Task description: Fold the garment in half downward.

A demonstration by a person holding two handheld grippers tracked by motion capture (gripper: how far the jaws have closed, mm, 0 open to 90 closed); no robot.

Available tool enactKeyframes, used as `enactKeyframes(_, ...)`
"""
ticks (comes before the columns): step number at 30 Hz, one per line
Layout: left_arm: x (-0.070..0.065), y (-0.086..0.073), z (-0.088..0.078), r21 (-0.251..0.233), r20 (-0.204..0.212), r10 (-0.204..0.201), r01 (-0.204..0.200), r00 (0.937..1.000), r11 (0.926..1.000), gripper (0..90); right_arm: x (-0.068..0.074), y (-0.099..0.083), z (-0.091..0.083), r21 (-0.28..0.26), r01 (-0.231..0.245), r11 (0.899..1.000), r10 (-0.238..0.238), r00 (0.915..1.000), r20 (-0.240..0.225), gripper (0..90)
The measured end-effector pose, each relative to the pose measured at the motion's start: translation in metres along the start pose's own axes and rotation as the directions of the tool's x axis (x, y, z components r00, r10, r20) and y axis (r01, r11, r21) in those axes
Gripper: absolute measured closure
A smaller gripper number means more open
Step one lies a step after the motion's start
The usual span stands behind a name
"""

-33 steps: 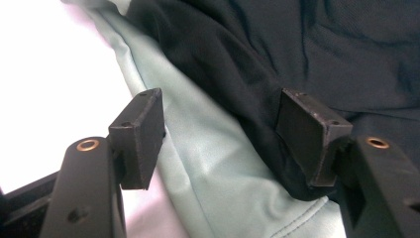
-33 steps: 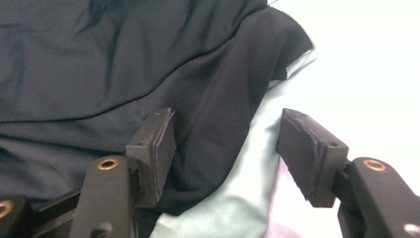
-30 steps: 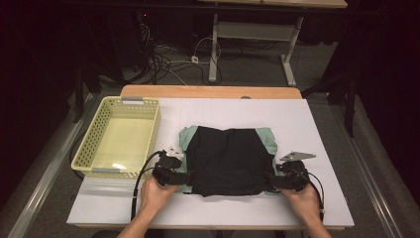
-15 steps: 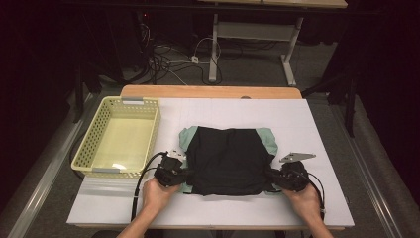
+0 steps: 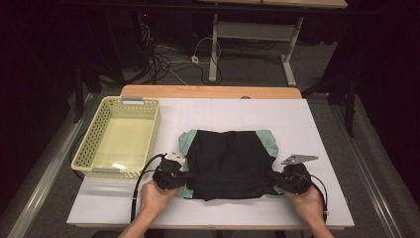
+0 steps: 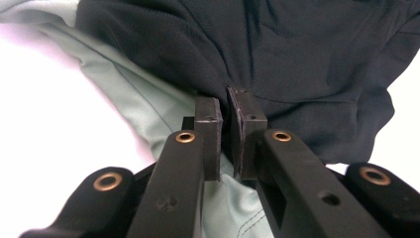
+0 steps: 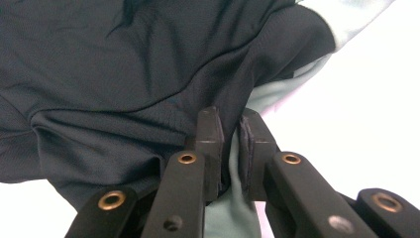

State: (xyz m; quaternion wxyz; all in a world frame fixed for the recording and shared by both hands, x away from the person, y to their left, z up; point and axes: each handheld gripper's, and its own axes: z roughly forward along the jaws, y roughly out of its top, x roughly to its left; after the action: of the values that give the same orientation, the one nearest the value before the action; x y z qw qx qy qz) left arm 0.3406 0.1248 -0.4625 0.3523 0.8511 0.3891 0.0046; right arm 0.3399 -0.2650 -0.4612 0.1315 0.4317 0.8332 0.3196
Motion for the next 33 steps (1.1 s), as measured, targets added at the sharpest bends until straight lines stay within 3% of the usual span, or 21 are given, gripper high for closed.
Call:
enactKeyframes(8,-0.007,-0.009,-0.008,0.001,0.014,0.006,-0.006,0.9999,1.0,81.9,0.009,-0.01,-0.008,0.006,0.008,1.0,-0.008,0.9999,-0.014,81.6)
enactKeyframes(13,-0.013,-0.013,-0.008,0.016,-0.001,0.029,-0.029,0.9996,0.9995,81.7,0.011,-0.013,-0.01,0.009,0.006,1.0,-0.006,0.9997,-0.022,81.5)
enactKeyframes(22,-0.013,-0.017,-0.01,0.008,0.011,0.018,-0.018,0.9998,0.9998,81.2,0.014,-0.015,-0.011,0.007,0.005,1.0,-0.004,0.9995,-0.033,78.1)
enactKeyframes(23,-0.013,-0.018,-0.01,-0.001,0.006,0.014,-0.014,0.9999,0.9999,79.7,0.013,-0.016,-0.011,0.0,-0.004,1.0,0.004,0.9994,-0.033,74.3)
enactKeyframes(26,-0.011,-0.018,-0.009,-0.015,-0.02,0.018,-0.019,0.9996,0.9997,60.3,0.01,-0.017,-0.013,-0.035,-0.024,0.999,0.024,0.9997,-0.011,58.8)
enactKeyframes(33,-0.014,-0.016,-0.014,-0.079,-0.061,0.032,-0.037,0.9976,0.9962,49.4,0.011,-0.014,-0.021,-0.088,-0.028,0.996,0.029,0.9995,0.008,52.5)
